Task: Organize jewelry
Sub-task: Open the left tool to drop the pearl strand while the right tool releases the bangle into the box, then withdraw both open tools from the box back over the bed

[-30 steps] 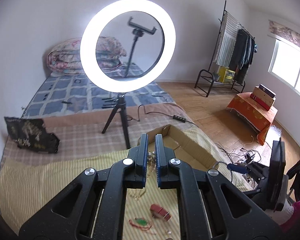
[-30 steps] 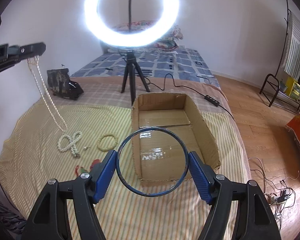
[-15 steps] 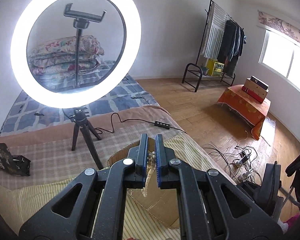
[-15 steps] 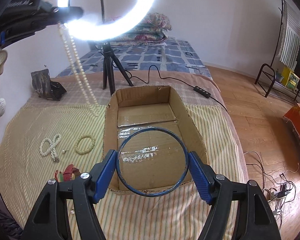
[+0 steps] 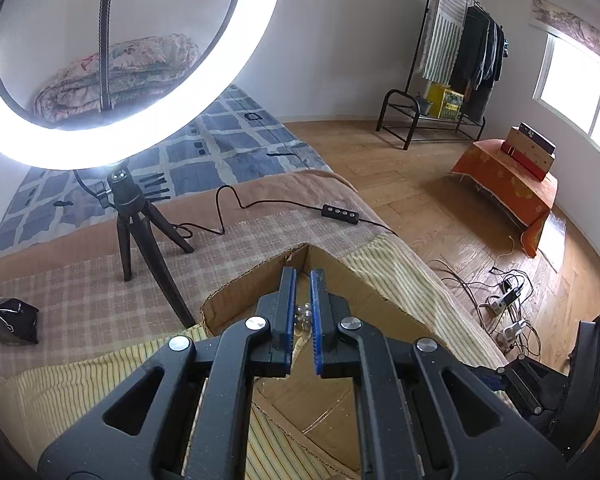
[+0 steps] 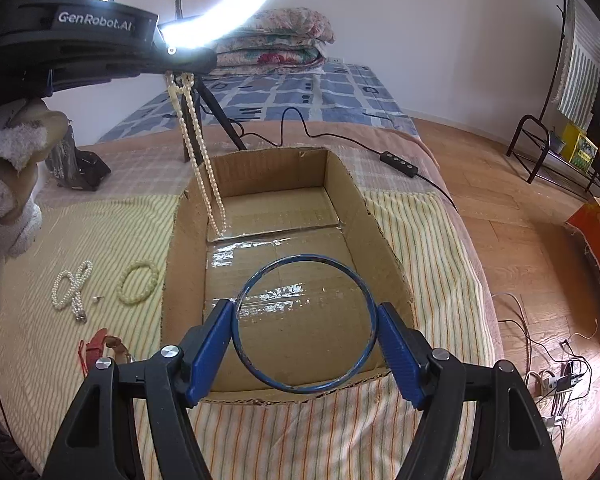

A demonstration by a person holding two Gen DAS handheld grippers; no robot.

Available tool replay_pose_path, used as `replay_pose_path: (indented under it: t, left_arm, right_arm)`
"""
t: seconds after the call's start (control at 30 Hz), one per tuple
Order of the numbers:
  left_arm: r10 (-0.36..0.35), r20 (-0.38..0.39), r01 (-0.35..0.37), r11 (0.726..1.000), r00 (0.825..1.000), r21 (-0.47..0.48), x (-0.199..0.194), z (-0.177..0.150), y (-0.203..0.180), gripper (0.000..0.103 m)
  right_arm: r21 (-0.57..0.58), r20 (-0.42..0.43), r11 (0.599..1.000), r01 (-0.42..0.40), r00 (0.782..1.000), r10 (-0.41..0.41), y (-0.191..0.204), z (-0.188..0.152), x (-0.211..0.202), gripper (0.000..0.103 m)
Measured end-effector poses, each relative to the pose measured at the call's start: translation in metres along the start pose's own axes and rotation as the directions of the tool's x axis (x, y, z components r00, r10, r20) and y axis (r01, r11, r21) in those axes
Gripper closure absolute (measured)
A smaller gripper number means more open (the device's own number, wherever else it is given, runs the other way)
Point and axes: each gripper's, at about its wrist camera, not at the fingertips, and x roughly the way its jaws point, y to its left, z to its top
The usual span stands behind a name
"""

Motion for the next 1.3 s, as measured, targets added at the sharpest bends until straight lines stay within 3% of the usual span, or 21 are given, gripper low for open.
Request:
replay_pose_path:
  t: [0.17, 0.23, 0.27, 0.33, 0.37, 0.73, 1.1, 1.3]
  left_arm:
    - [-0.006, -0.023, 0.006, 1.000, 1.000, -0.002, 0.009, -0.004, 0.002, 0.098]
    - [-0.008, -0.028, 0.008, 1.000, 1.000, -0.002, 0.009, -0.005, 0.002, 0.094]
    - [-0.017, -0.037, 0.017, 1.000, 0.999, -0.005, 0.009, -0.005, 0.003, 0.072]
    - [-0.027, -0.031, 0.026, 1.000, 0.999, -0.017, 0.007, -0.005, 0.004, 0.040]
    - [-0.017, -0.015, 0.017, 1.000, 1.000, -0.023, 0.004, -0.007, 0.005, 0.035]
    - [0.021, -0.022, -0.021, 1.000, 1.000, -0.022, -0.014, -0.015, 0.011, 0.035]
    - [0.078, 0.030, -0.077, 0.997, 0.997, -0.029, -0.074, -0.020, 0.030, 0.035]
    - [0.117, 0.049, -0.114, 0.992, 0.992, -0.060, -0.112, -0.033, 0.061, 0.035]
  right_arm:
    - [0.016, -0.008, 1.000, -0.019, 1.000, 0.019, -0.003, 0.000, 0.007, 0.028]
    - [0.022, -0.001, 1.000, -0.021, 1.000, 0.021, -0.004, 0.000, 0.007, 0.014]
    - [0.024, 0.008, 1.000, -0.015, 1.000, 0.014, -0.004, 0.000, 0.006, 0.010]
    - [0.017, 0.027, 1.000, 0.000, 1.000, 0.000, -0.002, 0.001, 0.003, 0.004]
    - [0.010, 0.030, 1.000, 0.008, 1.000, -0.008, -0.001, 0.001, 0.002, 0.003]
    - [-0.063, 0.045, 0.995, 0.080, 0.996, -0.078, 0.016, -0.001, -0.013, 0.002]
    - [-0.048, 0.103, 0.994, 0.101, 0.990, -0.096, 0.028, -0.004, -0.052, 0.002]
    - [-0.032, 0.086, 0.999, 0.041, 0.996, -0.039, 0.036, -0.010, -0.070, 0.002]
